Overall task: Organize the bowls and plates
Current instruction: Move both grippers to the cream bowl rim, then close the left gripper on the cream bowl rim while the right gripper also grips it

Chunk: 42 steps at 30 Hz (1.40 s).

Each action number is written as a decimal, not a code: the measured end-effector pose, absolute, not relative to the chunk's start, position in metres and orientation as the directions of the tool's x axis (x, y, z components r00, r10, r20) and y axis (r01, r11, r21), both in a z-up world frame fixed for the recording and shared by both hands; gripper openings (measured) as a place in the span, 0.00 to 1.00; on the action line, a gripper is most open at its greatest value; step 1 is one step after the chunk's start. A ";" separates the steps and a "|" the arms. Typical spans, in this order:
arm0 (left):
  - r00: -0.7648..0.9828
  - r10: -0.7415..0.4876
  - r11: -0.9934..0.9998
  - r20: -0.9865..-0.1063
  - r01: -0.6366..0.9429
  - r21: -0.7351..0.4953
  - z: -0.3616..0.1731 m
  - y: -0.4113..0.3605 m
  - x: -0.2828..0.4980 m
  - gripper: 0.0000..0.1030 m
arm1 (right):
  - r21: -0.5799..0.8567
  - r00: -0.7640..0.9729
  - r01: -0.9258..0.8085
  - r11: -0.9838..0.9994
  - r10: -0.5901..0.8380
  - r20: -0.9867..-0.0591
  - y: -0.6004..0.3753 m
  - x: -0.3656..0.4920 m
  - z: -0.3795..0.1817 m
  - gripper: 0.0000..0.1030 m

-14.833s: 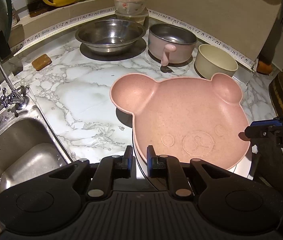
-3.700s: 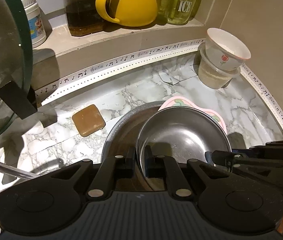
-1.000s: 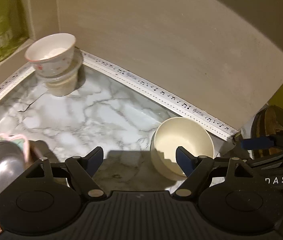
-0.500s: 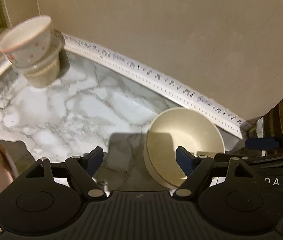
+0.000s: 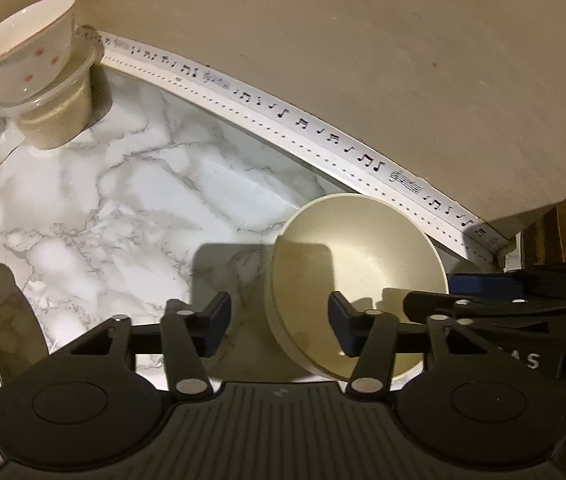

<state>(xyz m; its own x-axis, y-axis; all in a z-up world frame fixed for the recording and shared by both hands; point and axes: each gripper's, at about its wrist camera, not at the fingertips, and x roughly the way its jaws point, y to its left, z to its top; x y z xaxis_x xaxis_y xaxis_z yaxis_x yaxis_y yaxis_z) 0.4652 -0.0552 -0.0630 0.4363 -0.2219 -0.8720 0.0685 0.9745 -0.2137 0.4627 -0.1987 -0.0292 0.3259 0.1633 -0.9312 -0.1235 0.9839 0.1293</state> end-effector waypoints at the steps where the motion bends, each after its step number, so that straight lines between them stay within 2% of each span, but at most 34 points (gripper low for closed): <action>1: 0.436 -0.223 0.975 -0.872 0.076 -0.211 -0.063 -0.057 0.465 0.46 | 0.130 0.324 -0.127 0.983 0.165 -0.932 -0.198 0.463 -0.030 0.43; 3: 0.434 -0.224 0.974 -0.873 0.083 -0.209 -0.064 -0.058 0.465 0.36 | 0.129 0.322 -0.136 0.982 0.167 -0.932 -0.196 0.463 -0.031 0.39; 5: 0.430 -0.225 0.974 -0.874 0.085 -0.209 -0.065 -0.059 0.465 0.35 | 0.121 0.317 -0.147 0.982 0.162 -0.934 -0.194 0.464 -0.033 0.33; 8: 0.428 -0.231 0.973 -0.874 0.099 -0.209 -0.066 -0.059 0.465 0.27 | 0.123 0.314 -0.157 0.980 0.167 -0.935 -0.193 0.464 -0.034 0.29; 15: 0.425 -0.215 0.977 -0.879 0.102 -0.190 -0.068 -0.060 0.465 0.15 | 0.116 0.313 -0.182 0.976 0.169 -0.934 -0.187 0.467 -0.035 0.16; 25: 0.453 -0.195 0.981 -0.870 0.094 -0.171 -0.060 -0.062 0.461 0.13 | 0.098 0.335 -0.198 0.975 0.161 -0.928 -0.185 0.466 -0.032 0.13; 42: 0.522 -0.141 0.989 -0.841 0.034 -0.144 -0.011 -0.037 0.430 0.13 | 0.099 0.392 -0.259 0.961 0.198 -0.898 -0.170 0.452 0.008 0.13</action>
<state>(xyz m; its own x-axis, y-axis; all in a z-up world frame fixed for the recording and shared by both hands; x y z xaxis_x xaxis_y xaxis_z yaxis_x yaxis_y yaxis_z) 0.4301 -0.0373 -0.0110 0.5217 -0.1409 -0.8414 0.0341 0.9889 -0.1445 0.4523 -0.1701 0.0078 0.3924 0.1977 -0.8983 -0.2587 0.9609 0.0985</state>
